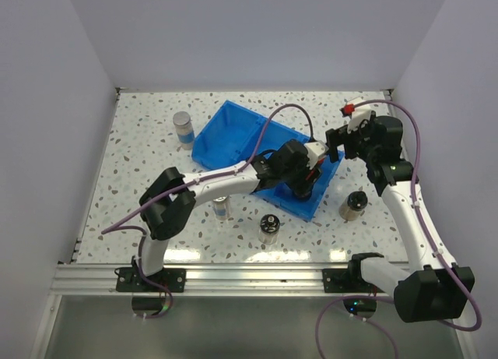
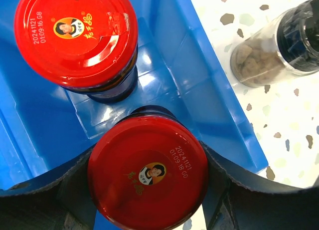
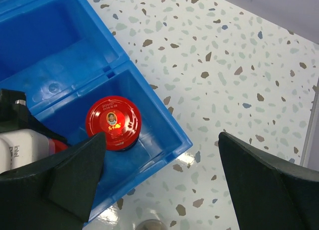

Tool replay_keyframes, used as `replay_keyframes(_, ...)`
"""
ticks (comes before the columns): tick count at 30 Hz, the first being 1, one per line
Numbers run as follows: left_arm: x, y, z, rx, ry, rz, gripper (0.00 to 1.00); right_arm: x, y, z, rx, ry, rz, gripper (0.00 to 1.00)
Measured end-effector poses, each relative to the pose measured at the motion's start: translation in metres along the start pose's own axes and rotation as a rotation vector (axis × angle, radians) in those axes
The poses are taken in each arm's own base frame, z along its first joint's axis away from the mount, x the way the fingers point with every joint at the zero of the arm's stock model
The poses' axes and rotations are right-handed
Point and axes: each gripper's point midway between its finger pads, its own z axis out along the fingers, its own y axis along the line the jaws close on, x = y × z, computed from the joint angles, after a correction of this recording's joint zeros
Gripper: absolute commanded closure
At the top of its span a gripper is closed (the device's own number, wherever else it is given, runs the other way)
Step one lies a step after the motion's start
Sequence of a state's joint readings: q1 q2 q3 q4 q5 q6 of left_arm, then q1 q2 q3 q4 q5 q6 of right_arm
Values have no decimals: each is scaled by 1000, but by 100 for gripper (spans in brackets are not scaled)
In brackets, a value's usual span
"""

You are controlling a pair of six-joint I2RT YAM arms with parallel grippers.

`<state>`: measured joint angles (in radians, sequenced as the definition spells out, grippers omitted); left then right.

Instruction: Organize the condiment bottles

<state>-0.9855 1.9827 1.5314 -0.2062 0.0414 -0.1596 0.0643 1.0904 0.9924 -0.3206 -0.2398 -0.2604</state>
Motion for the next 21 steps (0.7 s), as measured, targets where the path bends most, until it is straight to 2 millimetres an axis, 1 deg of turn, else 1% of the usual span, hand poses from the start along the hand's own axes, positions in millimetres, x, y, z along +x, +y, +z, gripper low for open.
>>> replay_keyframes(1,0,-1,0,-12,4,9,50,0,-1,0,4,2,-1,1)
replay_keyframes(3,2,-2,0,-31,15,26,44,1,-3,0,15,4,1,1)
replay_keyframes(4,3,-1,0,-40,22,31,37,1,-4,0,19,5,1,1)
replay_keyframes(6,3,-1,0,-49,28,38,34,2,-5,-1,22,6,3,2)
replay_keyframes(8,4,0,-1,-58,30,41,33,2,-6,-1,22,6,3,2)
replay_keyframes(9,4,0,-1,-61,31,42,25,2,-6,-1,22,6,3,1)
replay_keyframes(11,4,-1,-1,-63,29,44,18,2,-6,-1,24,6,4,2)
replay_keyframes(12,2,-1,-1,-62,22,46,18,2,-7,-1,25,6,4,1)
replay_keyframes(14,-8,-4,-6,-57,-5,46,17,2,-7,-1,26,6,5,1)
replay_keyframes(18,-30,-2,-25,-69,-61,40,16,-1,-9,-4,28,-6,4,1)
replay_keyframes(20,-49,-7,-39,-58,-117,43,16,0,-11,-4,33,-5,5,1)
replay_keyframes(21,-59,-10,-48,-52,-150,45,14,0,-11,-5,32,-5,4,2)
